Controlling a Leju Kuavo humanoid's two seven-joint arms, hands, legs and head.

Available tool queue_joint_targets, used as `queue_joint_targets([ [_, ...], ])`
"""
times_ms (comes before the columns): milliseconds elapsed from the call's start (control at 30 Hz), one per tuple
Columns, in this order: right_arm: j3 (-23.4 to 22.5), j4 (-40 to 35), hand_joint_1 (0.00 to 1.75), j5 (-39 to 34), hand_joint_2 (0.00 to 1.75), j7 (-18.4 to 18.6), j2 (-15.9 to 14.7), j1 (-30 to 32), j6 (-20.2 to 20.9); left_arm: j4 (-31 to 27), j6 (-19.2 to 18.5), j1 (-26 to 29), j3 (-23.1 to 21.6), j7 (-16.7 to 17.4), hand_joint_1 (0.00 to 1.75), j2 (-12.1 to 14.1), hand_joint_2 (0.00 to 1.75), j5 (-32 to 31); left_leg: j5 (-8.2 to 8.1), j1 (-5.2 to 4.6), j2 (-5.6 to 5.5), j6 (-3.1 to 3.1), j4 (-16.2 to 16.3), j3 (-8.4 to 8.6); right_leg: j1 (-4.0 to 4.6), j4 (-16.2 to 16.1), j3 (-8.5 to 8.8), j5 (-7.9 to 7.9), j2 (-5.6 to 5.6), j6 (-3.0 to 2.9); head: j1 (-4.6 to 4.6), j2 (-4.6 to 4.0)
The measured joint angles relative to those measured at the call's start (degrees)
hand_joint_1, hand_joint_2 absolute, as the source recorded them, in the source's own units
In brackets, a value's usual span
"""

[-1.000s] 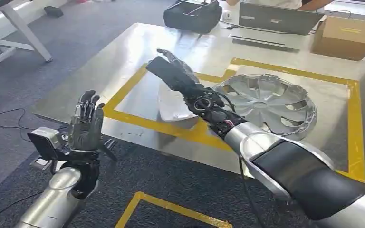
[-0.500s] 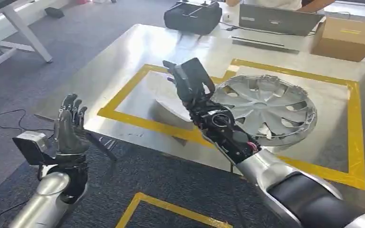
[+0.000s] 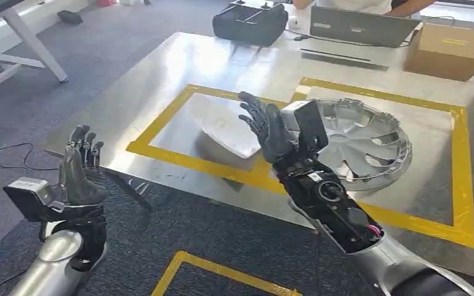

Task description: Take the parts from the cabinet and place them on the table.

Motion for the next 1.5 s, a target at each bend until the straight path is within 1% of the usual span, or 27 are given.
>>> queue_joint_targets([
  [533, 0.04, -6.49, 0.0, 1.27, 0.0, -0.13, -2.25, 3.07, -0.42, -1.11, 0.2, 0.1, 0.0, 0.94, 0.0, -0.15, 0.0, -0.57, -0.16, -0.02, 0.0, 0.03, 0.0, 0.17, 0.0, 0.0, 0.18, -0.15, 0.01, 0.05, 0.0, 0.0],
  [567, 0.07, -6.69, 0.0, 1.42, 0.0, -0.2, -2.27, 3.18, -0.39, -1.11, 0.17, 0.09, 0.0, 0.94, 0.0, -0.15, 0.0, -0.59, -0.49, -0.18, 0.02, 0.41, 0.52, 0.07, -0.35, -0.41, 0.35, -0.19, 0.1, 0.33, 0.0, 0.0],
  [600, 0.09, -6.86, 0.0, 1.75, 0.0, -0.26, -2.29, 3.23, -0.39, -1.16, 0.15, 0.14, 0.0, 0.87, 0.0, -0.17, 0.0, -0.61, -0.65, -0.27, 0.04, 1.1, 0.4, 0.15, -0.33, -0.41, 0.51, -0.25, 0.12, 0.66, -0.07, 0.0],
  [667, 0.17, -7.29, 0.0, 2.42, 0.0, -0.31, -2.29, 3.26, -0.39, -1.4, 0.11, 0.13, 0.0, 0.85, 0.0, -0.17, 0.0, -0.63, -0.51, -0.38, 0.04, 1.69, -0.41, 0.89, -0.21, -1.2, 1.2, -0.15, 0.1, 0.93, -0.26, 0.0],
  [700, 0.17, -7.69, 0.0, 2.51, 0.0, -0.28, -2.36, 3.37, -0.42, -1.62, 0.11, 0.22, 0.0, 0.85, 0.0, -0.28, 0.0, -0.68, 0.3, 0.76, 0.12, 1.81, -2.37, 2.41, 0.03, -1.39, 1.38, -0.37, -0.31, 0.93, -0.19, 0.0],
  [733, 0.2, -7.76, 0.0, 2.71, 0.0, -0.33, -2.58, 3.28, -0.48, -1.71, 0.11, 0.22, 0.0, 0.78, 0.0, -0.28, 0.0, -0.77, 0.4, 0.55, 0.21, 1.76, -3.44, 3.62, 0.47, 0.67, 1.05, -1.85, -1.49, 1.03, 0.06, 0.0],
  [767, 0.24, -7.8, 0.0, 2.84, 0.0, -0.26, -2.67, 3.22, -0.48, -1.73, 0.11, 0.16, 0.0, 0.79, 0.0, -0.28, 0.0, -0.79, 0.45, 0.61, 0.2, 1.81, -3.6, 4.18, 0.17, 4.87, -0.45, -4.2, -2.2, 1.27, 0.35, 0.0],
  [833, 0.42, -7.82, 0.0, 3.11, 0.0, -0.17, -2.8, 3.45, -0.48, -1.73, 0.11, 0.48, 0.0, 0.94, 0.0, -0.28, 0.0, -0.81, 0.13, 0.65, 0.12, 1.75, -3.55, 4.49, -0.3, 14.04, -4.72, -8.22, -2.55, 1.87, 0.79, 0.0],
  [867, 0.52, -7.82, 0.0, 3.15, 0.0, -0.17, -2.8, 3.56, -0.48, -1.73, 0.11, 0.67, 0.0, 0.94, 0.0, -0.26, 0.0, -0.81, 0.06, 0.69, -0.12, 1.64, -3.5, 4.47, -0.57, 16.9, -6.24, -9.1, -2.68, 2.18, 0.79, 0.0],
  [900, 0.57, -7.82, 0.0, 3.15, 0.0, -0.15, -2.82, 3.62, -0.48, -1.73, 0.18, 0.86, 0.0, 0.96, 0.0, -0.26, 0.0, -0.81, -0.12, 0.87, -0.51, 1.35, -3.35, 4.5, -0.89, 16.39, -6.04, -8.27, -2.77, 2.5, 0.87, 0.0],
  [933, 0.63, -7.82, 0.0, 3.15, 0.0, -0.17, -2.82, 3.62, -0.48, -1.73, 0.2, 0.88, 0.0, 0.96, 0.0, -0.26, 0.0, -0.81, -0.36, 1.09, -1.05, 0.99, -3.06, 4.5, -1.17, 13.16, -4.42, -6.26, -2.75, 2.83, 0.87, 0.0],
  [967, 0.7, -7.82, 0.0, 3.15, 0.0, -0.15, -2.82, 3.62, -0.48, -1.73, 0.2, 0.86, 0.0, 0.96, 0.0, -0.26, 0.0, -0.83, -0.71, 1.4, -1.59, 0.48, -2.53, 4.53, -1.57, 7.69, -1.4, -3.48, -2.57, 3.25, 0.9, 0.0],
  [1000, 0.79, -7.87, 0.0, 3.15, 0.0, -0.15, -2.86, 3.62, -0.46, -1.75, 0.22, 0.84, 0.0, 0.96, 0.0, -0.26, 0.0, -0.92, -1.2, 1.68, -2.17, -0.08, -1.78, 4.47, -2.2, 1.9, 1.73, -1.01, -1.18, 3.92, 1.14, 0.0],
  [1033, 0.81, -7.82, 0.0, 3.13, 0.0, -0.15, -3.08, 3.63, -0.41, -1.79, 0.31, 0.84, 0.0, 0.98, 0.0, -0.26, 0.0, -0.96, -1.7, 1.73, -2.46, -0.64, -1.18, 4.03, -2.62, -0.35, 3.12, -2.57, 2.33, 4.57, 1.38, 0.0],
  [1067, 0.94, -8.0, 0.0, 3.06, 0.0, -0.17, -3.08, 3.71, -0.26, -1.9, 0.61, 0.77, 0.0, 1.12, 0.0, -0.2, 0.0, -0.94, -1.83, 1.51, -3.06, -1.14, -0.47, 3.44, -2.12, -0.43, 3.59, -2.28, 1.58, 3.21, 1.57, 0.0],
  [1133, 1.01, -8.11, 0.0, 3.04, 0.0, -0.11, -3.13, 3.87, -0.13, -2.08, 0.61, 0.93, 0.02, 1.11, 0.0, -0.2, 0.0, -1.01, -1.34, 1.85, -3.82, -1.78, -0.88, 3.04, -1.16, 0.33, 3.33, -2.28, 0.24, 2.22, 0.89, 0.0],
  [1167, 1.03, -8.13, 0.0, 3.04, 0.0, -0.17, -3.13, 3.84, -0.07, -2.05, 0.63, 1.03, 0.02, 1.14, 0.0, -0.17, 0.0, -1.0, -1.31, 2.1, -4.4, -2.1, -0.99, 2.98, -1.19, 0.33, 3.43, -2.3, -0.43, 1.7, 0.96, 0.0],
  [1200, 1.07, -8.17, 0.0, 3.04, 0.0, -0.17, -3.12, 3.76, -0.02, -2.14, 0.68, 1.05, 0.02, 1.14, 0.0, -0.04, 0.0, -1.01, -1.51, 2.15, -4.49, -2.32, -0.81, 2.84, -1.48, 0.13, 3.65, -2.34, -1.37, 1.13, 0.77, 0.0],
  [1233, 1.07, -8.28, 0.0, 3.04, 0.0, -0.17, -3.12, 3.7, 0.0, -2.25, 0.68, 1.03, 0.02, 1.11, 0.0, -0.02, 0.0, -1.05, -2.38, 1.73, -0.15, -2.17, 1.2, 2.11, -1.26, 0.05, 3.84, -2.41, -2.12, 0.71, 0.3, 0.0],
  [1267, 1.05, -8.43, 0.0, 3.04, 0.0, -0.2, -3.13, 3.67, 0.0, -2.29, 0.68, 0.8, 0.02, 1.11, 0.0, 0.0, 0.0, -1.09, -4.57, 1.34, 3.22, -2.07, 5.89, -0.41, -0.94, 0.05, 3.88, -2.55, -3.1, 0.24, -0.61, 0.0],
  [1300, 1.07, -8.5, 0.0, 3.04, 0.0, -0.2, -3.13, 3.71, 0.0, -2.34, 0.68, 0.77, 0.02, 1.12, 0.0, -0.02, 0.0, -1.09, -6.8, 1.2, 4.48, -1.99, 11.38, -3.38, -0.53, 0.05, 3.9, -2.69, -4.05, -0.07, -0.81, 0.0],
  [1333, 1.09, -8.5, 0.0, 3.04, 0.0, -0.17, -3.12, 3.75, 0.0, -2.34, 0.68, 0.87, 0.02, 1.11, 0.0, -0.02, 0.0, -1.09, -8.75, 1.14, 4.9, -1.8, 16.65, -6.34, -0.17, 0.05, 3.92, -2.82, -5.01, -0.31, -0.81, 0.0],
  [1367, 1.11, -8.5, 0.0, 3.04, 0.0, -0.17, -3.13, 3.81, 0.0, -2.34, 0.68, 1.02, 0.02, 1.11, 0.0, -0.02, 0.0, -1.09, -9.71, 1.06, 4.97, -1.52, 20.61, -8.72, 0.18, 0.05, 3.96, -2.96, -5.93, -0.52, -0.85, 0.0],
  [1400, 1.14, -8.52, 0.0, 3.04, 0.0, -0.17, -3.12, 3.87, 0.0, -2.34, 0.68, 1.15, 0.02, 1.11, 0.0, 0.02, 0.0, -1.09, -9.17, 0.88, 4.97, -1.14, 21.36, -9.49, 0.47, 0.05, 4.06, -3.09, -6.84, -0.72, -0.85, 0.0],
  [1433, 1.18, -8.52, 0.0, 3.04, 0.0, -0.17, -3.12, 3.87, 0.02, -2.34, 0.68, 1.18, 0.02, 1.11, 0.0, 0.06, 0.0, -1.07, -7.24, 0.54, 5.0, -0.63, 18.87, -8.47, 0.66, 0.05, 4.24, -3.28, -7.72, -0.9, -0.85, 0.0],
  [1467, 1.2, -8.57, 0.0, 3.04, 0.0, -0.17, -3.15, 3.86, 0.0, -2.34, 0.68, 1.17, 0.02, 1.11, 0.0, 0.07, 0.0, -1.07, -4.52, 0.11, 5.13, -0.05, 13.82, -5.89, 0.76, 0.05, 4.53, -3.51, -8.54, -0.93, -0.85, 0.0],
  [1500, 1.2, -8.61, 0.0, 3.04, 0.0, -0.2, -3.13, 3.84, 0.02, -2.36, 0.66, 1.15, 0.02, 1.11, 0.0, 0.07, 0.0, -1.07, -1.76, -0.52, 6.19, 0.61, 7.52, -2.5, 0.79, 0.04, 4.96, -3.8, -9.29, -0.91, -0.85, 0.0],
])
